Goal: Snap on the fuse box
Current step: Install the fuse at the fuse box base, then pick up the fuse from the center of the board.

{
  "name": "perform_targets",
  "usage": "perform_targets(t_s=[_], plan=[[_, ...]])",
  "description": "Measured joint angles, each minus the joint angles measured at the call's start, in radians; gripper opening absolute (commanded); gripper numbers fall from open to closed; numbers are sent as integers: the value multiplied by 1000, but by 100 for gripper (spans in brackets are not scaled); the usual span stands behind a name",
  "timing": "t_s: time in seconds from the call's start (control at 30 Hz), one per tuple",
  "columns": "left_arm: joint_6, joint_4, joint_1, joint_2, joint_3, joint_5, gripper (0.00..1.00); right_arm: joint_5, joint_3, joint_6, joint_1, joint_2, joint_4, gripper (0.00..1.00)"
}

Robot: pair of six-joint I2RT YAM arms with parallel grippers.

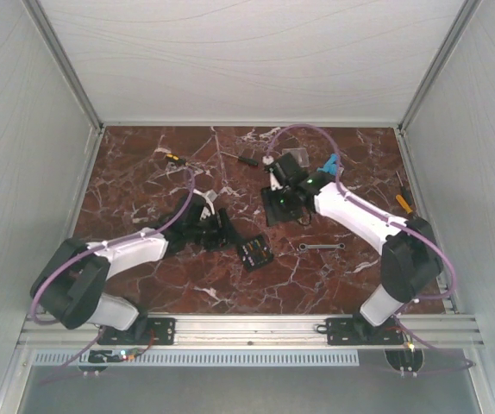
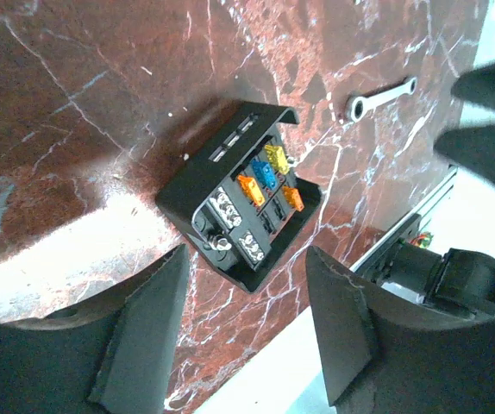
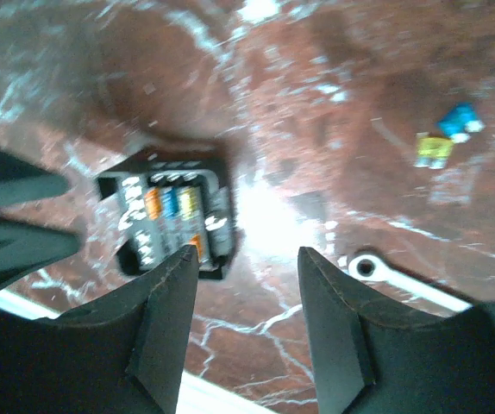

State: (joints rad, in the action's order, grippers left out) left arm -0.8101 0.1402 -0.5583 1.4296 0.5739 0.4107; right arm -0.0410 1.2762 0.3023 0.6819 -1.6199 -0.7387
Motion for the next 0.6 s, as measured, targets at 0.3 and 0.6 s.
perform_targets(t_s=[0.3,0.6], plan=[[51,-43,45,-142,-16,-79,85,12,-45,-28,-242,-58,67,49],[75,-47,72,-167,-55,-105,96,49,-9,-68,-271,-245,123,48]])
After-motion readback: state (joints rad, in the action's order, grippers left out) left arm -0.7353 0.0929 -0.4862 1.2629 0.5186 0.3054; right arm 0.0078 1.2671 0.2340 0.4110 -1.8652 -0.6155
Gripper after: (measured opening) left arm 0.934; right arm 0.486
